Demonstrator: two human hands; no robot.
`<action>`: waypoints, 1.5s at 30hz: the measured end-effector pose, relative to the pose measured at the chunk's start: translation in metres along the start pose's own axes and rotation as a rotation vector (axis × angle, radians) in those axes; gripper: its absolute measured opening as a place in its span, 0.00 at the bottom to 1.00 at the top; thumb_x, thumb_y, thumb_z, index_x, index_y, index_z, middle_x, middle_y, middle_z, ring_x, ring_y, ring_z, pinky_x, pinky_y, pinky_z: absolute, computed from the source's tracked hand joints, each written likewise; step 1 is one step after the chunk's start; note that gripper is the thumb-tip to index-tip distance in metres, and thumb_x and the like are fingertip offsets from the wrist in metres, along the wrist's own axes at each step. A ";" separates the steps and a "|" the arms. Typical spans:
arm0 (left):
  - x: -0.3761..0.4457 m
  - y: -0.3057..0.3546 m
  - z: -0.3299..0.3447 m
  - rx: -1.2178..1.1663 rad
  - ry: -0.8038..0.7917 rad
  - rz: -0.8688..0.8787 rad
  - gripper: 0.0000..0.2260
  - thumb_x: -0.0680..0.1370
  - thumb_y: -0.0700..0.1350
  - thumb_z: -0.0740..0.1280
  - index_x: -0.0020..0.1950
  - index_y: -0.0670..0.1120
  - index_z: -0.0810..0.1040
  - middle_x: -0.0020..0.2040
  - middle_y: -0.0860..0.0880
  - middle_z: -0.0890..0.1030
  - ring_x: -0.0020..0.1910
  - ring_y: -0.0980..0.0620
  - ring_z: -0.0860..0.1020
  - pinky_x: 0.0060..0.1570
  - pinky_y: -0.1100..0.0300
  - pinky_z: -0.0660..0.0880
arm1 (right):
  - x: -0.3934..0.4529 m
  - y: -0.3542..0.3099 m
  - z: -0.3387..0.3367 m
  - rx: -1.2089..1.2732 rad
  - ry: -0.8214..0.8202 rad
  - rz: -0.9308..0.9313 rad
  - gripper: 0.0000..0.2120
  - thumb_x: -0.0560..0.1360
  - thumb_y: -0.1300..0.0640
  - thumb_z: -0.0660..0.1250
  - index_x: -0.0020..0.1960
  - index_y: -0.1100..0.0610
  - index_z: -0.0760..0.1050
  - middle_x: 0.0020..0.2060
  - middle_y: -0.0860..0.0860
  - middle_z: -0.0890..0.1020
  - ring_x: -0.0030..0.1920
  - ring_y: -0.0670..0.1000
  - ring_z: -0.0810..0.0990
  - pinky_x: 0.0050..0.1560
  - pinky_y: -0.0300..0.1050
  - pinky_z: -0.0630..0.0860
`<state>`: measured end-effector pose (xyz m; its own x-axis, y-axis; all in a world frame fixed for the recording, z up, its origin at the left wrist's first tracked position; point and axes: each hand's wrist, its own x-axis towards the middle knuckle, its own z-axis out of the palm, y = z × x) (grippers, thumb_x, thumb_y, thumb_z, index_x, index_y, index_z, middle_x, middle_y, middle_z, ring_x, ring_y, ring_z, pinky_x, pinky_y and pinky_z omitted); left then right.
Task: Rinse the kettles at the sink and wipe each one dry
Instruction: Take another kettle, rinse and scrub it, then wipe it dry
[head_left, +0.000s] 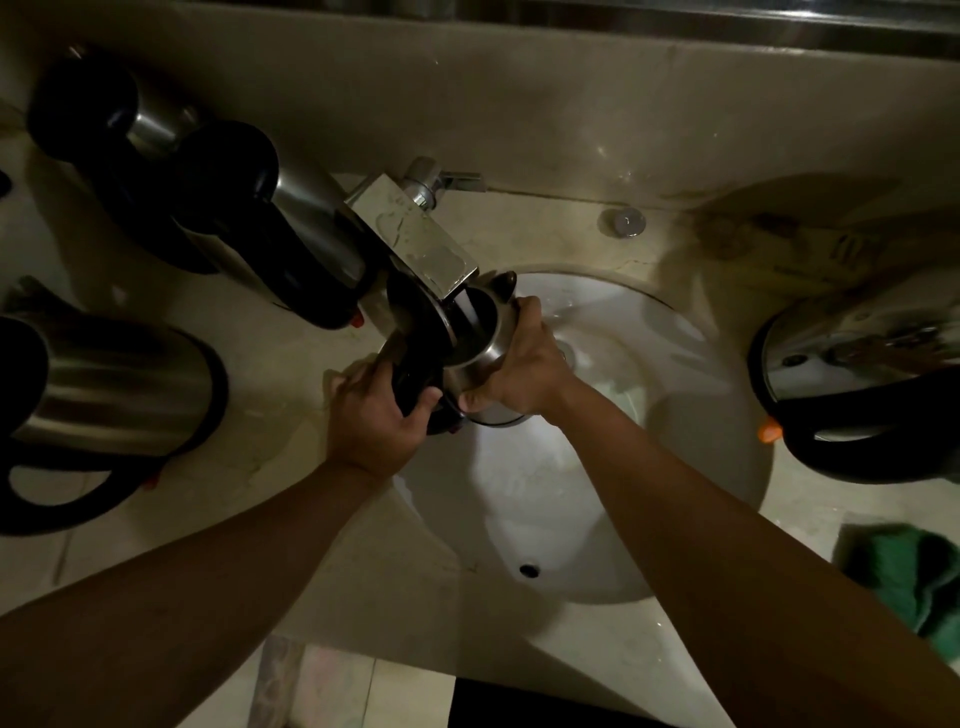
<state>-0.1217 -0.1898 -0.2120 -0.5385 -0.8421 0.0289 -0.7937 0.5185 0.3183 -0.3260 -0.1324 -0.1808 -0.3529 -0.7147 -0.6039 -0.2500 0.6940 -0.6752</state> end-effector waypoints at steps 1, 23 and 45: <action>0.000 0.001 -0.001 -0.005 0.003 0.002 0.23 0.73 0.59 0.66 0.55 0.40 0.79 0.46 0.42 0.82 0.47 0.40 0.80 0.49 0.51 0.64 | 0.000 0.000 0.000 0.002 0.002 0.002 0.55 0.46 0.47 0.83 0.63 0.43 0.54 0.63 0.54 0.68 0.66 0.60 0.69 0.63 0.62 0.77; -0.001 0.000 0.001 -0.008 0.029 0.028 0.23 0.72 0.58 0.67 0.57 0.41 0.79 0.45 0.44 0.83 0.45 0.42 0.80 0.48 0.51 0.65 | 0.001 0.003 0.001 0.003 0.004 0.000 0.55 0.46 0.47 0.83 0.65 0.43 0.54 0.63 0.53 0.67 0.68 0.61 0.69 0.64 0.62 0.77; -0.002 -0.002 0.003 -0.011 0.046 0.036 0.22 0.72 0.58 0.67 0.54 0.40 0.79 0.43 0.44 0.82 0.44 0.41 0.79 0.48 0.49 0.68 | -0.001 0.005 0.001 0.012 0.022 -0.022 0.55 0.46 0.47 0.83 0.64 0.42 0.54 0.63 0.53 0.68 0.67 0.60 0.69 0.63 0.62 0.77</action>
<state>-0.1203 -0.1888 -0.2151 -0.5528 -0.8290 0.0842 -0.7708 0.5472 0.3263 -0.3264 -0.1283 -0.1843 -0.3674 -0.7277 -0.5792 -0.2472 0.6767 -0.6935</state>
